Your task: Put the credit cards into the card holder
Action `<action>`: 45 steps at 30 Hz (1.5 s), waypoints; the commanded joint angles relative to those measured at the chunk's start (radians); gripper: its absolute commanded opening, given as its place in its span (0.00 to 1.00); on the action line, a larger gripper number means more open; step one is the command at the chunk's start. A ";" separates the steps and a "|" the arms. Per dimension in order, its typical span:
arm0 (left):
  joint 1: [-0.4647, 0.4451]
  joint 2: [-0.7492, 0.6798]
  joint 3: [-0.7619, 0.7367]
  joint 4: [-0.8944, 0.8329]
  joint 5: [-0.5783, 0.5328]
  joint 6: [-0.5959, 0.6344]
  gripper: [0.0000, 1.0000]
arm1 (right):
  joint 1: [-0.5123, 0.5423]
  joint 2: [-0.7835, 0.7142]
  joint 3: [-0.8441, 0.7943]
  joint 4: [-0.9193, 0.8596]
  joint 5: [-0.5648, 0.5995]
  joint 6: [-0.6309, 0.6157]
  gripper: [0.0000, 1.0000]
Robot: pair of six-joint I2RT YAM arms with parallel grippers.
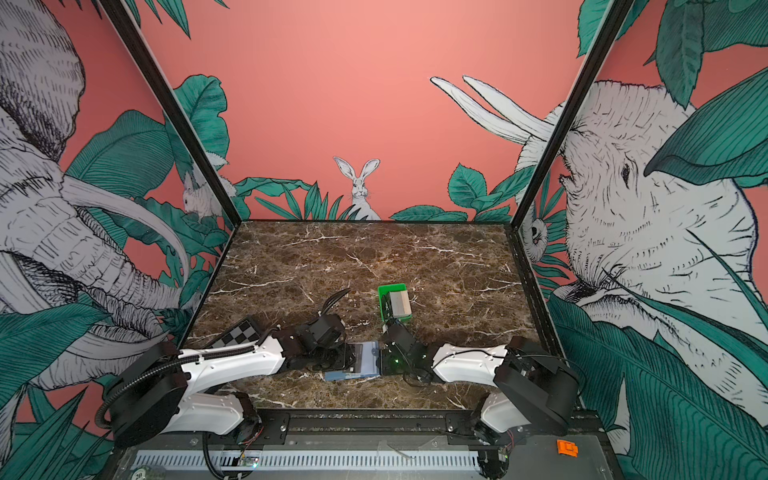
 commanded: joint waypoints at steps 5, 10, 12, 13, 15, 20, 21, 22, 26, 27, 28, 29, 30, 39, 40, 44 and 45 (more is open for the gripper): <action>-0.004 0.021 0.013 -0.034 -0.043 0.001 0.37 | 0.007 0.015 -0.006 -0.062 0.032 0.004 0.18; -0.004 0.028 -0.001 0.035 -0.021 -0.001 0.32 | 0.007 0.020 -0.006 -0.059 0.032 0.004 0.18; -0.004 0.034 0.001 0.060 -0.002 0.000 0.30 | 0.009 0.020 -0.006 -0.059 0.033 0.006 0.18; -0.004 0.036 0.005 0.062 0.001 -0.003 0.29 | 0.008 0.019 -0.006 -0.059 0.033 0.006 0.18; -0.004 0.040 0.012 0.066 0.008 -0.005 0.28 | 0.010 0.018 -0.006 -0.065 0.038 0.007 0.18; -0.004 0.050 0.011 0.105 0.038 -0.008 0.28 | 0.010 0.016 -0.010 -0.064 0.040 0.009 0.18; -0.005 0.053 0.011 0.116 0.047 -0.011 0.28 | 0.009 0.018 -0.010 -0.064 0.039 0.009 0.18; -0.004 0.055 0.009 0.128 0.054 -0.017 0.28 | 0.010 0.017 -0.011 -0.064 0.040 0.009 0.17; -0.004 0.058 0.002 0.179 0.081 -0.040 0.28 | 0.010 0.020 -0.010 -0.065 0.041 0.008 0.17; -0.005 0.059 0.002 0.185 0.083 -0.043 0.28 | 0.011 0.020 -0.011 -0.065 0.041 0.009 0.17; -0.006 0.058 0.001 0.189 0.085 -0.045 0.28 | 0.011 0.019 -0.011 -0.065 0.041 0.009 0.17; -0.004 0.058 0.001 0.191 0.087 -0.044 0.28 | 0.011 0.019 -0.011 -0.063 0.041 0.011 0.17; -0.005 0.060 0.001 0.193 0.089 -0.044 0.28 | 0.010 0.019 -0.010 -0.064 0.042 0.010 0.17; -0.007 0.070 -0.011 0.226 0.119 -0.066 0.28 | 0.011 0.015 -0.011 -0.068 0.048 0.014 0.17; -0.007 0.068 -0.010 0.212 0.114 -0.062 0.28 | 0.010 0.013 -0.012 -0.071 0.052 0.015 0.17; -0.007 0.050 -0.007 0.137 0.071 -0.040 0.28 | 0.010 0.008 -0.011 -0.079 0.067 0.017 0.16; -0.007 0.047 -0.007 0.130 0.066 -0.038 0.28 | 0.010 0.005 -0.007 -0.083 0.071 0.017 0.16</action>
